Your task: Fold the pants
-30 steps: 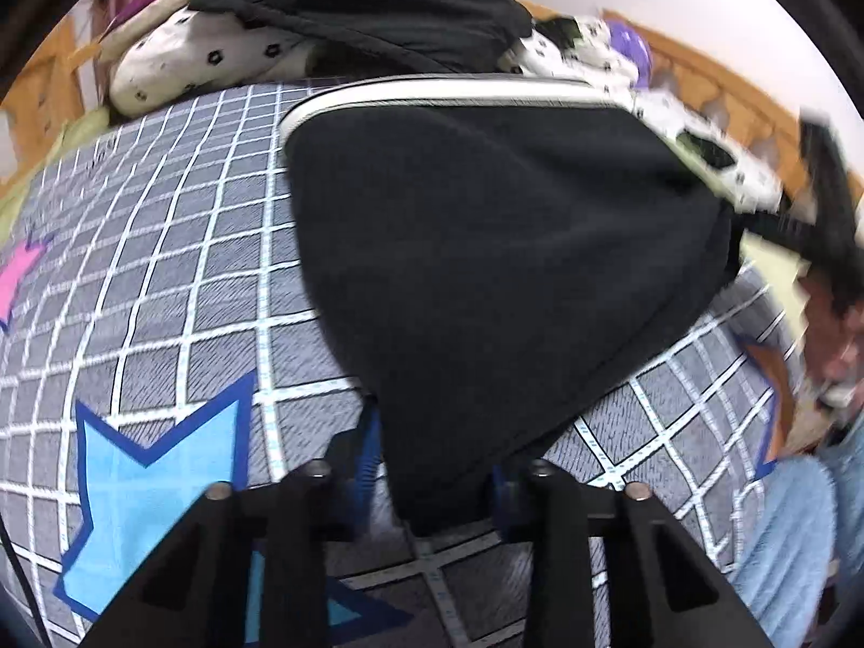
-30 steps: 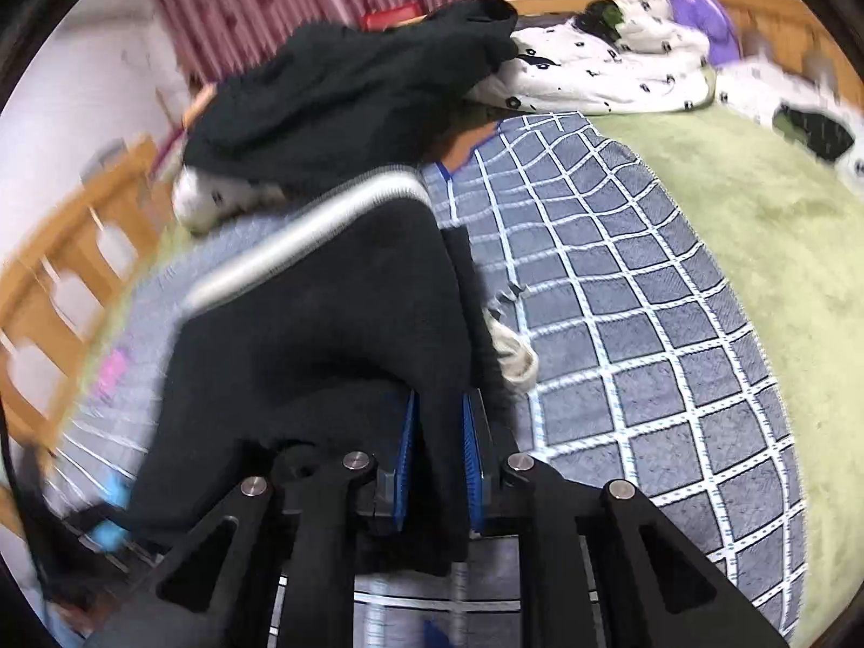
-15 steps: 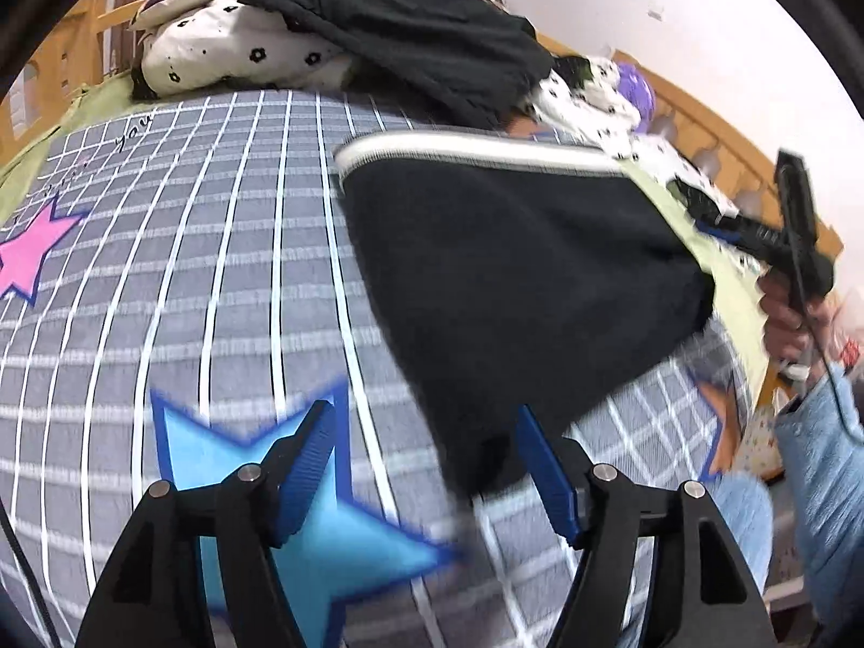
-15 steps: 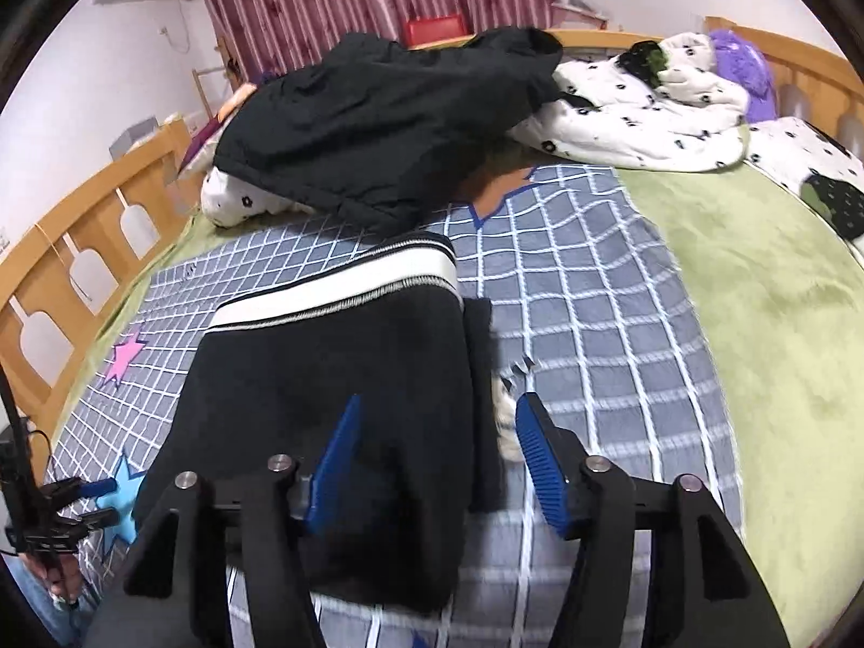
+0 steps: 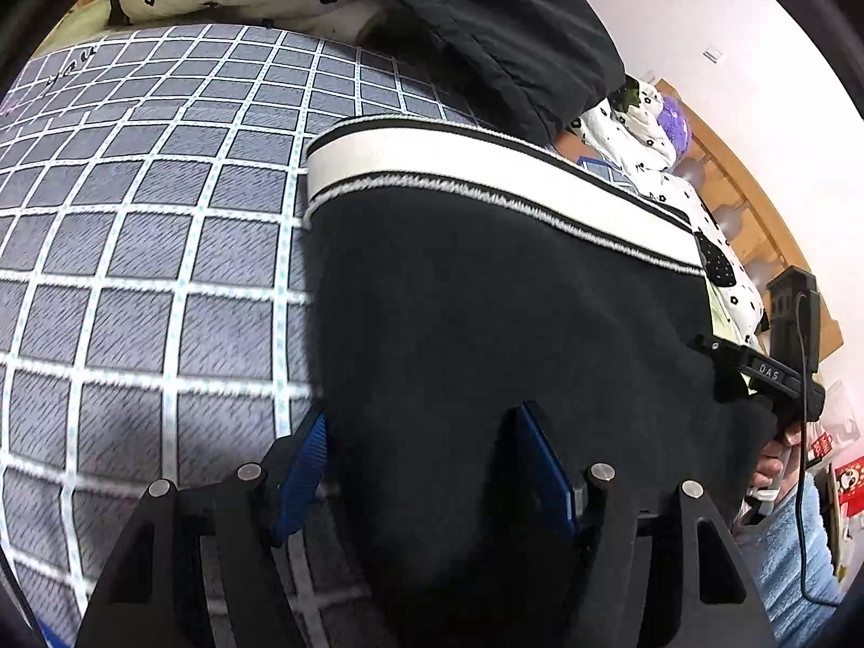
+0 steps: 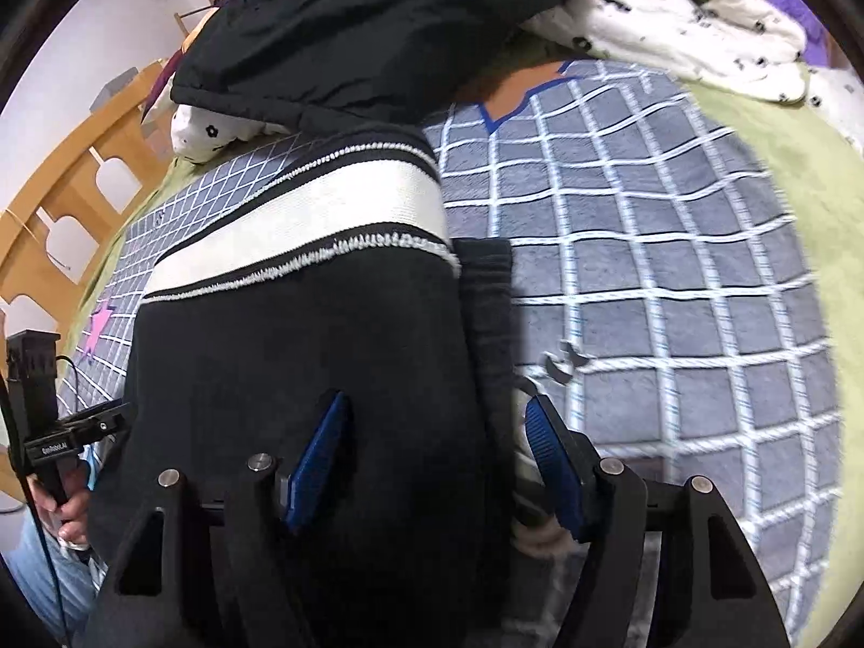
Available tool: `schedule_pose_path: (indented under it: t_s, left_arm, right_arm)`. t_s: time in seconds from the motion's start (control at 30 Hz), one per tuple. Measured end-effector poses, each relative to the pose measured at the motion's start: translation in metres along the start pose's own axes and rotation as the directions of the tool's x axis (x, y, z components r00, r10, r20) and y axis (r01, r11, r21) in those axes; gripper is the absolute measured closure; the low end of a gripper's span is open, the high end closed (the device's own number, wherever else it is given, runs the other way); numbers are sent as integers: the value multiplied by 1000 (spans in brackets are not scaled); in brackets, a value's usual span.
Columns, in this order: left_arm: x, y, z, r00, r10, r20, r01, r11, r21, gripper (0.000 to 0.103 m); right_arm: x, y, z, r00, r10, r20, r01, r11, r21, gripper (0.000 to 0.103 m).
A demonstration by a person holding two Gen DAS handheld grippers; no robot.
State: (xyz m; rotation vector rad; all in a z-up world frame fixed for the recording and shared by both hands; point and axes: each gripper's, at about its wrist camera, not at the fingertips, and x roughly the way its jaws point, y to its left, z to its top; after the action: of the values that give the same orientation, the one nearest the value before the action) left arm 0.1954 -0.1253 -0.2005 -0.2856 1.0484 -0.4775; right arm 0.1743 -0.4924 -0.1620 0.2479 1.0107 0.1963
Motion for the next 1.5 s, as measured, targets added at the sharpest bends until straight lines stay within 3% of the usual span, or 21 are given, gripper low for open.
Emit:
schedule_pose_path:
  t_s: [0.1,0.17,0.2,0.27,0.33,0.53,0.6,0.73,0.8,0.9,0.97,1.03,1.07,1.1,1.17,1.27,1.3,1.37,1.43,1.5]
  left_arm:
    - [7,-1,8,1000,-3,1,3,999,-34,45]
    - [5,-1,13,1000,-5,10,5,998,-63,75]
    - [1,-2,16,1000,-12,18,14,997,-71,82]
    - [-7,-4,21,999,-23,27,25,998,-64,87]
    - [-21,-9,26,997,-54,49,57,997,-59,89]
    - [-83,-21,46,988,-115,107,112,993,29,93]
    - [-115,-13,50,988,-69,136,61,996,63,93]
    - [-179,22,50,982,25,188,-40,996,78,93]
    - [-201,47,47,979,92,181,-108,991,77,93]
    - [-204,88,36,978,155,141,-166,983,75,93]
    - [-188,117,25,983,157,92,-162,986,47,92]
    - [-165,139,11,988,137,77,-139,990,17,90]
    - [-161,144,5,985,152,76,-154,988,19,82]
    - [-154,143,0,977,200,78,-203,978,41,76]
    - [-152,137,-4,962,261,86,-268,959,89,72]
    - [-166,120,-3,912,375,165,-400,902,162,68]
    - [-172,114,2,900,384,208,-420,893,166,57]
    - [-179,110,17,913,324,249,-367,918,150,41]
    - [-175,101,31,921,295,256,-340,928,154,42]
    - [-162,91,46,911,309,275,-363,915,175,41]
  right_arm:
    - [14,1,3,998,51,-28,-51,998,30,36]
    - [14,3,3,999,41,-22,-40,999,26,38]
    - [11,5,2,999,36,-11,-35,999,26,41]
    - [-1,8,-1,1000,10,28,-11,1000,22,54]
    - [-22,16,-3,997,10,81,-13,999,31,75]
    - [-66,71,-8,975,-39,220,21,996,85,82]
    - [-80,100,-10,968,-12,250,-9,997,80,83]
    - [-83,153,-14,960,123,252,-143,988,60,83]
    - [-72,179,-16,952,195,237,-212,976,49,83]
    - [-36,206,-21,942,285,180,-296,954,41,83]
    - [-7,212,-29,957,259,128,-265,964,30,83]
    - [24,209,-38,984,142,107,-142,990,-8,76]
    - [34,206,-43,989,97,110,-93,995,-41,74]
    - [37,202,-47,989,94,117,-88,995,-54,73]
    - [33,208,-45,994,66,83,-59,995,-81,68]
    - [2,224,-36,992,-55,118,77,978,-192,69]
    - [-10,229,-31,985,-63,161,98,972,-215,69]
    - [-28,235,-18,973,-28,229,79,973,-218,69]
    - [-26,245,0,966,16,257,40,976,-212,68]
    - [1,258,19,971,41,235,21,967,-255,69]
